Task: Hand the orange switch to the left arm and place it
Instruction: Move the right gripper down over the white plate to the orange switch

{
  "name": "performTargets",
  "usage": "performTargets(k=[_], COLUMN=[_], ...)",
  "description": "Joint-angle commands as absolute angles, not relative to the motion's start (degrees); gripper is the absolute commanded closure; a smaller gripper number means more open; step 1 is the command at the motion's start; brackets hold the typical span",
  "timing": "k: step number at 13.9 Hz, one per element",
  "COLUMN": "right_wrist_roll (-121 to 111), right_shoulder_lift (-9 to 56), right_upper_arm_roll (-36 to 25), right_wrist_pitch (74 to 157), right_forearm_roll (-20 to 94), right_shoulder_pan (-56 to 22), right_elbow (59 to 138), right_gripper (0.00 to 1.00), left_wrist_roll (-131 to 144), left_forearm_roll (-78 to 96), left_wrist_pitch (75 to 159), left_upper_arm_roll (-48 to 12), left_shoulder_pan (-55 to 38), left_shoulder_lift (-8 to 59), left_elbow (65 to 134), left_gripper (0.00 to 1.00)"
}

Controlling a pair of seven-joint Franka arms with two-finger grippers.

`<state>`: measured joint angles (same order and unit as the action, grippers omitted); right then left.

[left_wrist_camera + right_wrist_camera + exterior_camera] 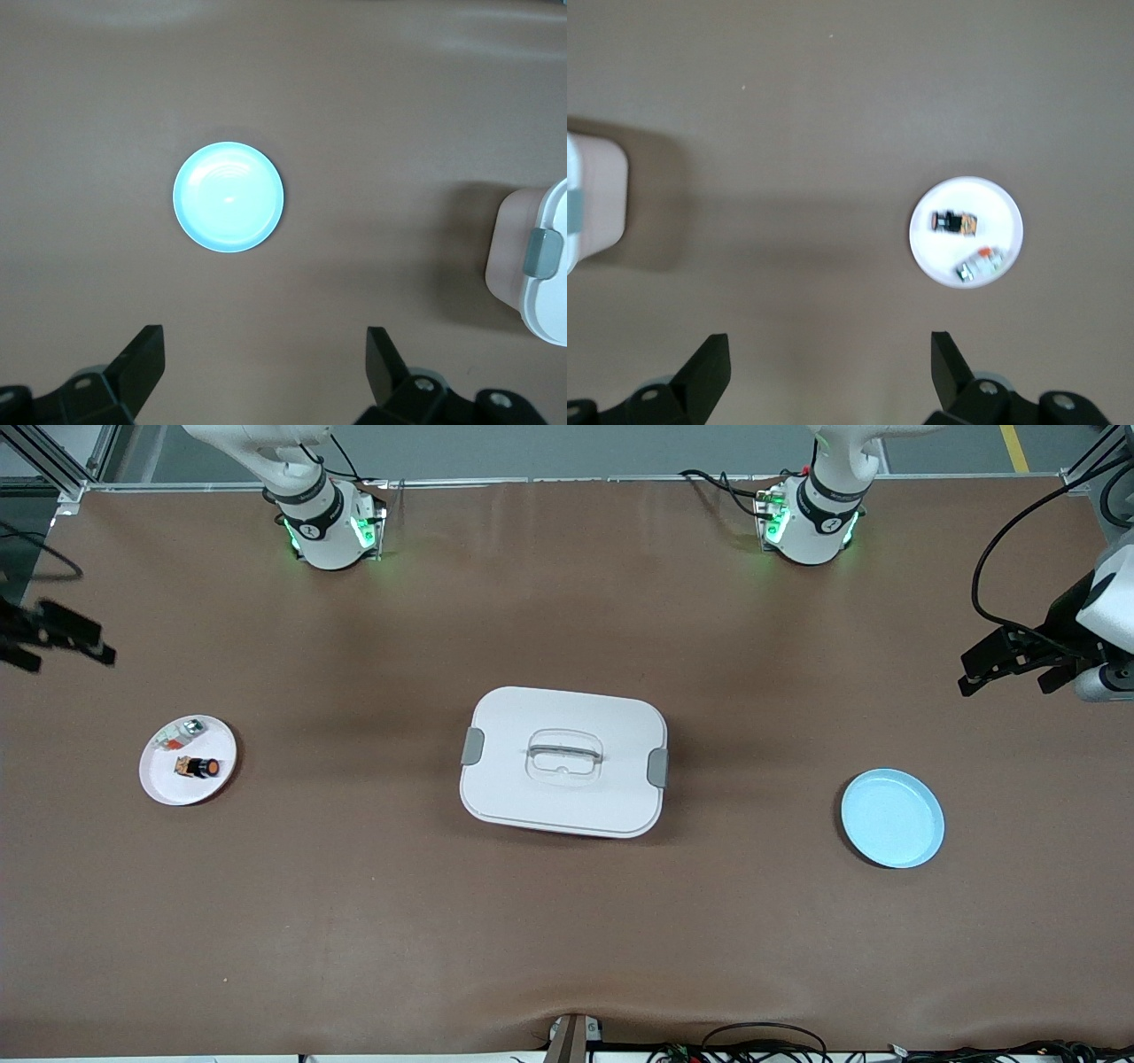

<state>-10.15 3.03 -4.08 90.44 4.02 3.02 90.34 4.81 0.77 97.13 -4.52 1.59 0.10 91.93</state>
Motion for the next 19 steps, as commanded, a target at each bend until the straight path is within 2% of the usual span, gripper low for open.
performTargets(k=[1, 5, 8, 10, 13, 19], right_wrist_roll=[-10.2, -11.0, -11.3, -11.4, -14.6, -15.4], right_shoulder_lift=[6.3, 8.6, 8.3, 6.9, 7.9, 15.4], right_upper_arm_roll=[-3.8, -4.0, -4.0, -4.0, -4.0, -4.0], right_wrist_pitch=[91.1, 91.1, 92.3, 97.7, 101.2, 113.1], right_forearm_roll=[5.1, 3.7, 2.3, 0.4, -1.0, -1.0], right_shoulder_pan=[3.9, 5.6, 5.9, 7.5, 10.5, 13.3], right_elbow=[88.5, 89.2, 93.1, 98.7, 99.5, 102.8], right_gripper=[0.0, 0.0, 0.0, 0.0, 0.0, 0.0], left_wrist_roll=[3.6, 4.0, 4.2, 4.1, 4.0, 4.1], left_forearm_roll=[0.2, 0.3, 0.3, 0.4, 0.4, 0.4], left_wrist_pitch=[96.0, 96.0, 96.0, 96.0, 96.1, 96.0], left_upper_arm_roll=[-4.4, -4.4, -4.4, -4.4, -4.4, -4.4], left_shoulder_pan=[1.9, 1.7, 1.8, 1.8, 1.8, 1.8], left_shoulder_lift=[0.7, 0.7, 0.7, 0.7, 0.8, 0.9], left_elbow=[90.5, 89.9, 89.9, 89.9, 89.9, 89.9], left_gripper=[0.0, 0.0, 0.0, 0.0, 0.0, 0.0])
